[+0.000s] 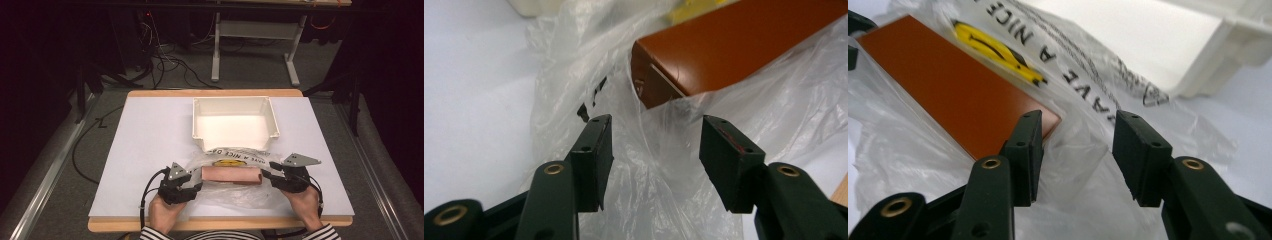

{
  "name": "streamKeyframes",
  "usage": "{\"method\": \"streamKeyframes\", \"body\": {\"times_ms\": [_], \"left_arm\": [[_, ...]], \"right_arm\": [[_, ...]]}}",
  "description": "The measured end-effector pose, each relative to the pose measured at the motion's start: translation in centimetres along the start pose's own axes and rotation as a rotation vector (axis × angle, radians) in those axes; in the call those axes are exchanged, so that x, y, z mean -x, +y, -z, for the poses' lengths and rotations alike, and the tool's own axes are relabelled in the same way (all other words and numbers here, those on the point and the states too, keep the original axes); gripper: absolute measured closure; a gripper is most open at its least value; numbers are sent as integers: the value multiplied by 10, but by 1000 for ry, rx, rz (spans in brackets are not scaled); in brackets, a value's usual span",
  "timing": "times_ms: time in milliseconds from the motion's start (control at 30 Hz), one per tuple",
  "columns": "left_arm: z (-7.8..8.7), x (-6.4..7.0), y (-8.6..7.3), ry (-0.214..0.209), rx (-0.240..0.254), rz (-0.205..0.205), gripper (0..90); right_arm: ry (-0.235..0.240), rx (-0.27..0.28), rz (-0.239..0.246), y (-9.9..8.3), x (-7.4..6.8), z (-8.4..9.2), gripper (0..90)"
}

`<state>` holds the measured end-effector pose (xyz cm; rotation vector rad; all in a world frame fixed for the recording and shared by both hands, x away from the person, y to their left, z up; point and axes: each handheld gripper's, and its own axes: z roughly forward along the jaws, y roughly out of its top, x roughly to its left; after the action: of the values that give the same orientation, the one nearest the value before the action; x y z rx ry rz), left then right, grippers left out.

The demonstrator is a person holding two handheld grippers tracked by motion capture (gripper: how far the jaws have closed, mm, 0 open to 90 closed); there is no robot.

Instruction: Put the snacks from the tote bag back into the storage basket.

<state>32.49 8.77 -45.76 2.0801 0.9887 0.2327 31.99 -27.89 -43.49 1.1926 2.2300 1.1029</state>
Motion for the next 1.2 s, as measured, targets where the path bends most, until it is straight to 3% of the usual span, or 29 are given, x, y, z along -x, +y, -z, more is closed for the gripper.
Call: {"method": "streamKeyframes", "body": {"times_ms": [233,433,533,633,933,967,1000,1067,1200], "left_arm": [[-10,-5,-3,0,-38,16,504],[-17,-7,-5,-23,-60,14,772],[-19,-9,-5,-25,-59,20,854],[-21,-12,-4,-17,-52,26,872],[-36,-21,9,39,-23,61,878],[-36,-20,8,41,-24,59,878],[-34,-19,7,38,-27,60,877],[-33,-18,5,36,-26,59,877],[-31,-16,4,36,-26,65,878]], "right_arm": [[-13,-55,-1,-16,3,-4,643],[-53,-115,22,-31,9,-16,779],[-81,-119,39,-34,12,-21,809],[-106,-116,62,-33,15,-23,816],[-168,-114,72,-22,31,-38,822],[-167,-114,67,-21,32,-39,818],[-151,-109,31,-20,32,-38,748],[-115,-76,5,-20,28,-30,673],[-88,-32,-5,-19,17,-15,620]]}}
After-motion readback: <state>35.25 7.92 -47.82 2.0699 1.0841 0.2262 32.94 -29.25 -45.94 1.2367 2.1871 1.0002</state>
